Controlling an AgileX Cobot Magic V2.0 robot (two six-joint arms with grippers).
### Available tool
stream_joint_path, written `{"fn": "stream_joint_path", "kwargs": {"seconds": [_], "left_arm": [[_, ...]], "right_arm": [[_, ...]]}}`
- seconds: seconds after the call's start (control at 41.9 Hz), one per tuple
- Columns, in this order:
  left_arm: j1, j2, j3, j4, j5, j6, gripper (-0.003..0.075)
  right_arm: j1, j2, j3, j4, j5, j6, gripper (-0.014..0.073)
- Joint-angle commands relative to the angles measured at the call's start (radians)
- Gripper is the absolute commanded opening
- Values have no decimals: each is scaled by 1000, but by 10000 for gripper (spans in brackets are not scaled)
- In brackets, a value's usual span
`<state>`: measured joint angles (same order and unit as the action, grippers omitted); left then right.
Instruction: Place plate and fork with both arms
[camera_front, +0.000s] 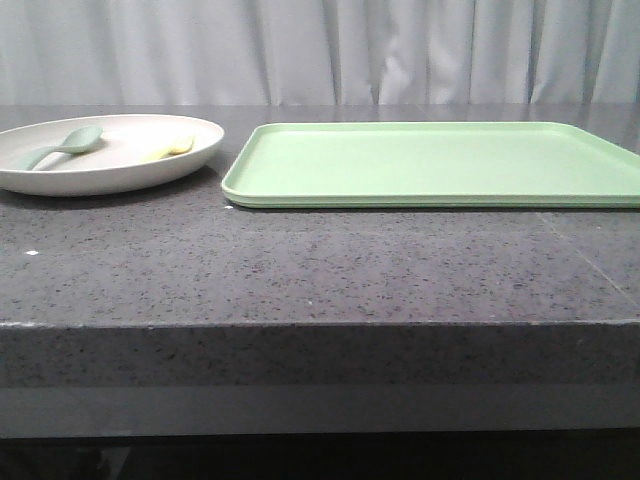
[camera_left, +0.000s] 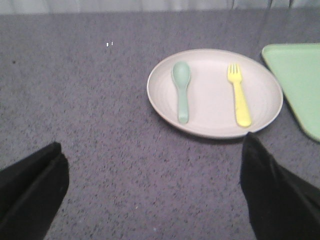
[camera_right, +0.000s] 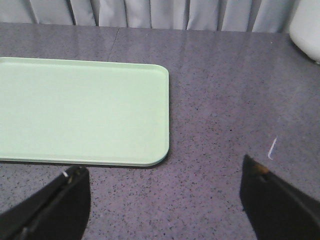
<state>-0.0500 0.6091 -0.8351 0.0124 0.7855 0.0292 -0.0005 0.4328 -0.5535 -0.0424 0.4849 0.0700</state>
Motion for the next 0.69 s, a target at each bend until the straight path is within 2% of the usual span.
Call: {"fn": "stream_joint_path", "kwargs": {"seconds": [0.0, 0.215, 0.335, 0.55, 0.669], "left_arm": [[1, 111, -105, 36, 63, -8, 673], [1, 400, -264, 47, 298, 1, 673], [27, 551, -336, 25, 315, 34, 673], [193, 769, -495, -319, 324, 298, 673], [256, 871, -598, -416, 342, 341, 668]], "right_arm": [[-6, 13, -31, -15, -77, -7, 631], [-6, 13, -31, -15, -76, -7, 631], [-6, 13, -31, -15, -77, -7, 631], [-6, 13, -31, -15, -76, -7, 631], [-6, 13, -31, -15, -76, -7, 631]]}}
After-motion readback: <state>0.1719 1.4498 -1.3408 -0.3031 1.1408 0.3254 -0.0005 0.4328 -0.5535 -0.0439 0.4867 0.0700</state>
